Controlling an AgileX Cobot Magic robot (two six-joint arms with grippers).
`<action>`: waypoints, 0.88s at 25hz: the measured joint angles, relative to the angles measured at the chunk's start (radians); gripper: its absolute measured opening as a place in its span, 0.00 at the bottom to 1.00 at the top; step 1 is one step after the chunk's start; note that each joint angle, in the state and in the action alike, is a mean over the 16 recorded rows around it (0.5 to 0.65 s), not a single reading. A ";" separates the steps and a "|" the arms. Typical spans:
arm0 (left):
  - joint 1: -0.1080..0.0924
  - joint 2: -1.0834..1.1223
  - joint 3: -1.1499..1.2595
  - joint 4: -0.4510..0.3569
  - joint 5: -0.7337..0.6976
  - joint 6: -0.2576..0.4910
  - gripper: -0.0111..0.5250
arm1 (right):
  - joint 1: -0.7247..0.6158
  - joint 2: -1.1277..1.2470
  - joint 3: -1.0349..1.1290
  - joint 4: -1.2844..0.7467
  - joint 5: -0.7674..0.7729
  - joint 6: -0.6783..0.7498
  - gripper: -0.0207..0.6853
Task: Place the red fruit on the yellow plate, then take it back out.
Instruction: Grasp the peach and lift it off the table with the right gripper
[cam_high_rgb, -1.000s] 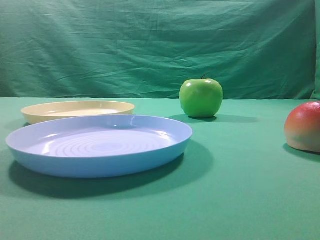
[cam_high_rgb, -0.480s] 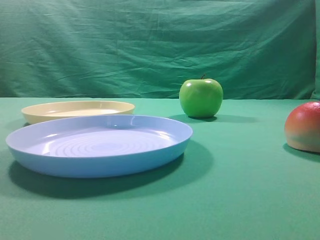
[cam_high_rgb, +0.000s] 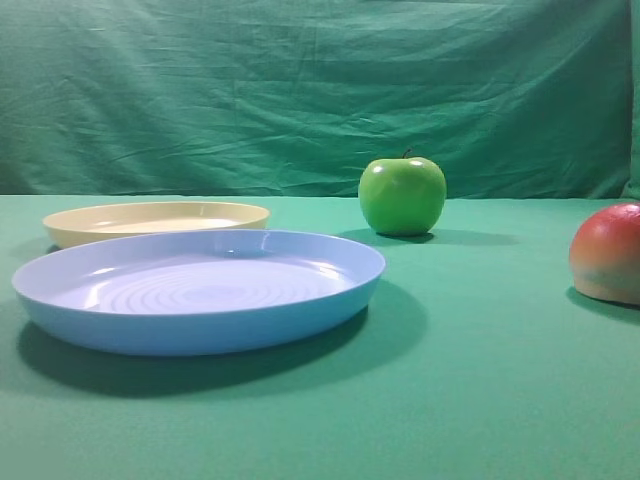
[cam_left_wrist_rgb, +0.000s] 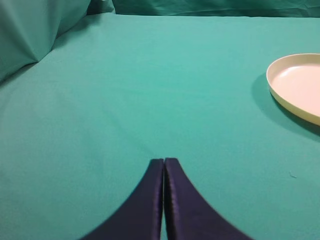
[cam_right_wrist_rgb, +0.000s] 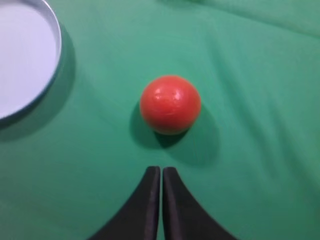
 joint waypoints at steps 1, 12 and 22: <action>0.000 0.000 0.000 0.000 0.000 0.000 0.02 | 0.024 0.030 -0.007 -0.023 0.005 0.012 0.03; 0.000 0.000 0.000 0.000 0.000 0.000 0.02 | 0.180 0.300 -0.037 -0.172 -0.085 0.128 0.42; 0.000 0.000 0.000 0.000 0.000 0.000 0.02 | 0.184 0.478 -0.044 -0.215 -0.252 0.208 0.91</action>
